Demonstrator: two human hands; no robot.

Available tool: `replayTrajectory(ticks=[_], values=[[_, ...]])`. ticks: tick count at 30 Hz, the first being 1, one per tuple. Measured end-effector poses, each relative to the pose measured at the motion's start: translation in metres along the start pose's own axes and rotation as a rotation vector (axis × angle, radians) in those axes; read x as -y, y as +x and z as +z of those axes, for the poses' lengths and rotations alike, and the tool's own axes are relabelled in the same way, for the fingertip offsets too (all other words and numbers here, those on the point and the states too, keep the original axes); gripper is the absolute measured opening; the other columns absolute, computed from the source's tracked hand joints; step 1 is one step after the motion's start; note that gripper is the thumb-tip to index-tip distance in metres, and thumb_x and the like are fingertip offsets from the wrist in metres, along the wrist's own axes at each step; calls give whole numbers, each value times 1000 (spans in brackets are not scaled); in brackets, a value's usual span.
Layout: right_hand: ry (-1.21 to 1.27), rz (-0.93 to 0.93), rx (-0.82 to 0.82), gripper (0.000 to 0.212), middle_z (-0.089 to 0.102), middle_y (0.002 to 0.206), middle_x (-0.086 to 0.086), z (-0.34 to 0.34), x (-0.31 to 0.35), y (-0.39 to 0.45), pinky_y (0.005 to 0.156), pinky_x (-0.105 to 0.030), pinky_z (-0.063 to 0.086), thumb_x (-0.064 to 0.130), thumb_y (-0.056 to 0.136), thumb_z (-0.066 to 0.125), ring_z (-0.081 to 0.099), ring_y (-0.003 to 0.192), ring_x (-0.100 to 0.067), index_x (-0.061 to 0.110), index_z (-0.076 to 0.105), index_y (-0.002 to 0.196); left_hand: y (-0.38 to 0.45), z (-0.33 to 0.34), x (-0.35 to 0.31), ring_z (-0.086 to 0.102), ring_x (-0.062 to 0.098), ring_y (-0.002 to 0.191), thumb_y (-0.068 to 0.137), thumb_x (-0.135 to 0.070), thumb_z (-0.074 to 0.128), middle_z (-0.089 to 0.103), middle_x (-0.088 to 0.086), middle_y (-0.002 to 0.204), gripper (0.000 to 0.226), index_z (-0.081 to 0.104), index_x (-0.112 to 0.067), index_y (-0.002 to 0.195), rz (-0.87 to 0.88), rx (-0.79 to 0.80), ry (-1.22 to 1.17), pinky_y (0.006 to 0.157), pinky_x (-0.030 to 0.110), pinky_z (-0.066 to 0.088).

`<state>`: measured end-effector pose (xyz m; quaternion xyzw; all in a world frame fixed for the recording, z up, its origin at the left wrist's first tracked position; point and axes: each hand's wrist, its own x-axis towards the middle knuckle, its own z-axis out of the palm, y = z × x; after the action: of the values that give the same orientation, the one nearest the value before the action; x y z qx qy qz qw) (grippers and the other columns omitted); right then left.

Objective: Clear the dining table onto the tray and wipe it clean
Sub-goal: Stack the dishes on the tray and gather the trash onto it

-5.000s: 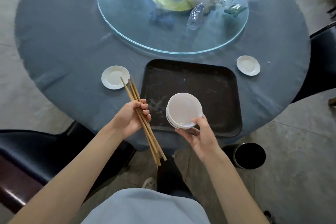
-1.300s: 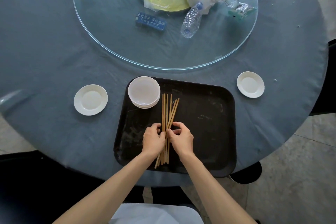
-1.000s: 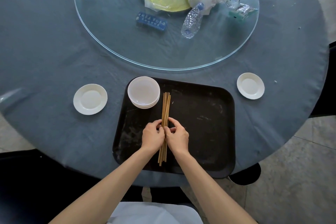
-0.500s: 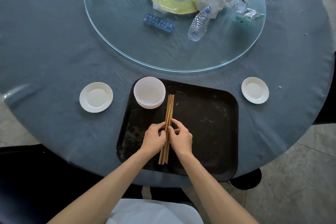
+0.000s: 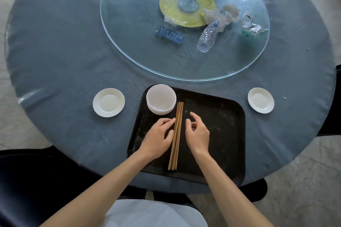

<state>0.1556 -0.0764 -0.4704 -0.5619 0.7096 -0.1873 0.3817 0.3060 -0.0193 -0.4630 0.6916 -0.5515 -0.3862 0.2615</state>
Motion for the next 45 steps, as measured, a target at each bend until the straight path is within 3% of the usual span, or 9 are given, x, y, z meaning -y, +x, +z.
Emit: replayTrajectory(ticks=[6,10,14,19,23,28,31,38,45], values=[[-8,-303,-147,46,62,134,1,-16,69,13,97,-33,49,42,101,59,55,124,-16,31,56,145,5,-82,3,45,14,132,97,-40,51,41,-11,155,52,50,-31,148,122,-239,97,110,31,37],[20,-458,-96,48,60,140,1,1,119,14,106,-30,41,37,100,64,50,132,-18,26,57,145,16,-137,32,42,19,135,90,-55,40,39,-10,157,62,51,-33,147,-56,-362,80,112,29,26],[-52,-535,49,52,60,141,-3,45,156,9,106,-27,40,36,99,66,55,128,-19,23,54,148,25,-174,86,35,23,144,90,-47,45,40,1,158,63,49,-25,149,-271,-408,16,117,34,23],[-193,-348,447,64,56,139,-14,123,170,6,107,-38,43,34,99,63,56,125,-28,29,37,158,24,-191,144,43,27,140,97,-27,58,39,8,157,60,41,-15,153,-605,-399,-256,118,39,32],[-201,-90,537,66,49,149,-14,172,164,13,112,-40,41,33,98,62,50,134,-30,23,36,158,29,-187,171,55,20,120,95,-13,61,51,5,148,57,44,-14,150,-732,-437,-649,102,40,49],[-25,125,460,57,61,121,-5,213,155,32,100,-47,56,22,92,62,65,111,-29,22,48,147,41,-188,188,60,19,109,97,-2,58,63,5,122,40,57,-9,136,-708,-441,-811,93,37,55],[31,160,450,39,63,101,0,220,156,33,93,-46,60,13,94,58,67,102,-24,29,57,129,43,-185,187,64,18,96,93,6,57,70,-4,98,31,69,-17,109,-711,-498,-763,88,36,58],[202,120,387,32,71,96,-3,182,176,32,83,-46,63,8,96,57,72,96,-25,31,60,116,50,-206,160,70,21,100,87,11,63,71,10,114,29,73,-16,94,-605,-504,-832,87,36,61],[399,49,271,31,69,105,-7,83,202,54,86,-46,64,8,96,65,71,100,-24,27,61,120,90,-228,52,69,13,82,87,10,64,70,2,95,27,71,-14,97,-394,-345,-821,74,24,62]])
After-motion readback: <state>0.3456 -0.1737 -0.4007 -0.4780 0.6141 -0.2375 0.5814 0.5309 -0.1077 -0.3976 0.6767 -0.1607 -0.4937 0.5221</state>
